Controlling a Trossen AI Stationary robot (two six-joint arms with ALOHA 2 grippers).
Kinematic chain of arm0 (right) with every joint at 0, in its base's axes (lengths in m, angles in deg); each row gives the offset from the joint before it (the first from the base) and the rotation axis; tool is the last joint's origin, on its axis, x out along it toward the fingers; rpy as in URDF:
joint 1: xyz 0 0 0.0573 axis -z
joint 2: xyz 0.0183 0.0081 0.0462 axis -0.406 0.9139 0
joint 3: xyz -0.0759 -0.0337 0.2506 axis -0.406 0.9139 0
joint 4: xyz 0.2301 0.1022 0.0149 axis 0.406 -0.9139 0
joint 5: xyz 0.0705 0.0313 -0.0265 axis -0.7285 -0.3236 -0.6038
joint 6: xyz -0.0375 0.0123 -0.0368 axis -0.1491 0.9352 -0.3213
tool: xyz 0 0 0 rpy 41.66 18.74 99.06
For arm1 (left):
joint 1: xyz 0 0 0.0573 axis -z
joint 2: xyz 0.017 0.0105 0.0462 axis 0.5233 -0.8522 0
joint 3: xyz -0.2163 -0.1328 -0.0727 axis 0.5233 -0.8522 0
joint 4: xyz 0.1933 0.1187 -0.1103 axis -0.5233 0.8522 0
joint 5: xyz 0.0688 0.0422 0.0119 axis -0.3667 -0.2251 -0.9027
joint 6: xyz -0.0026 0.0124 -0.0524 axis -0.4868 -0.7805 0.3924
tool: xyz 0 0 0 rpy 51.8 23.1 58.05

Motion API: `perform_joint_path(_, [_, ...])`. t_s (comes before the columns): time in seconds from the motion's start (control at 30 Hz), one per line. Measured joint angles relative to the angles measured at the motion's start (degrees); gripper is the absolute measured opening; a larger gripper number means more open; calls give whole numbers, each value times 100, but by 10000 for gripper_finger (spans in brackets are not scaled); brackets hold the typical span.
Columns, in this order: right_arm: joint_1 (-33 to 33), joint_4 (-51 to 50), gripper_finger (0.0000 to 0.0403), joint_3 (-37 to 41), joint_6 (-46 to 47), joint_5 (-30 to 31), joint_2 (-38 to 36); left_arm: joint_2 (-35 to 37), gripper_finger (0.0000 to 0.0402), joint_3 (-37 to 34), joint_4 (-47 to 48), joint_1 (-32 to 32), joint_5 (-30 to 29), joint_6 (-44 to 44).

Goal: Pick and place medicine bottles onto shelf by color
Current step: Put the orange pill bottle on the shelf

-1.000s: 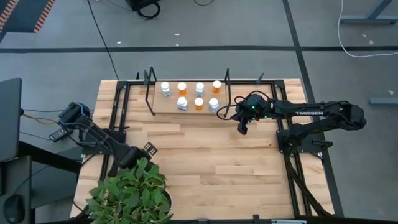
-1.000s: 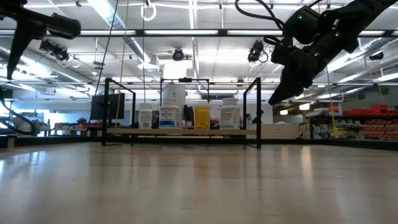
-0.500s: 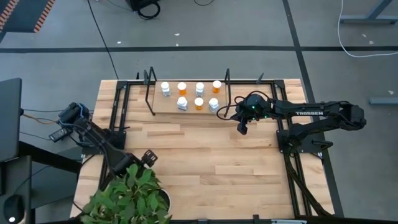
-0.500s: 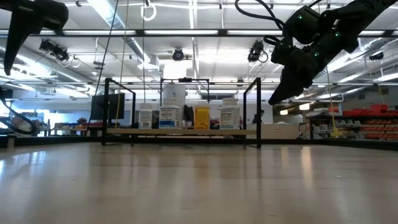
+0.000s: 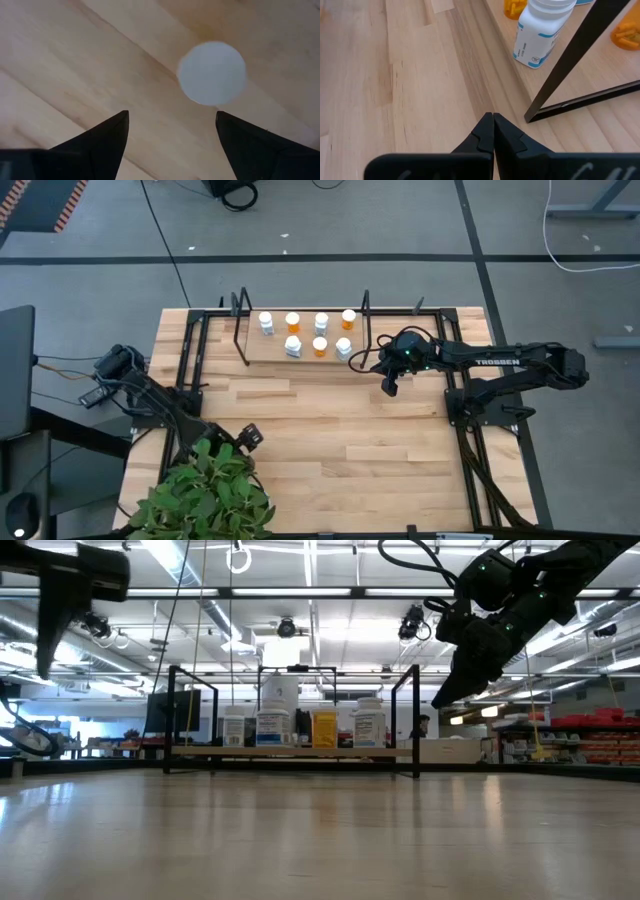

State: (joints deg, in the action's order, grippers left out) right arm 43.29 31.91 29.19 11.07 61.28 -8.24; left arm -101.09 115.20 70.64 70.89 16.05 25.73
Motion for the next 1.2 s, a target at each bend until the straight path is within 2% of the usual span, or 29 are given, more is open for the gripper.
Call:
perform_joint_path(0.13, [1,1,6,0,0,0,0,0,302,0,-485,-357,1,-242])
perform_joint_path(0.4, [2,0,6,0,0,0,0,0,302,0,-607,-743,313,409])
perform_joint_path(0.97, [0,1,6,0,1,0,0,0,302,0,-550,-805,1346,-922])
perform_joint_path(1.2, [1,1,6,0,1,-1,0,-33,302,-42,-556,-809,1723,-978])
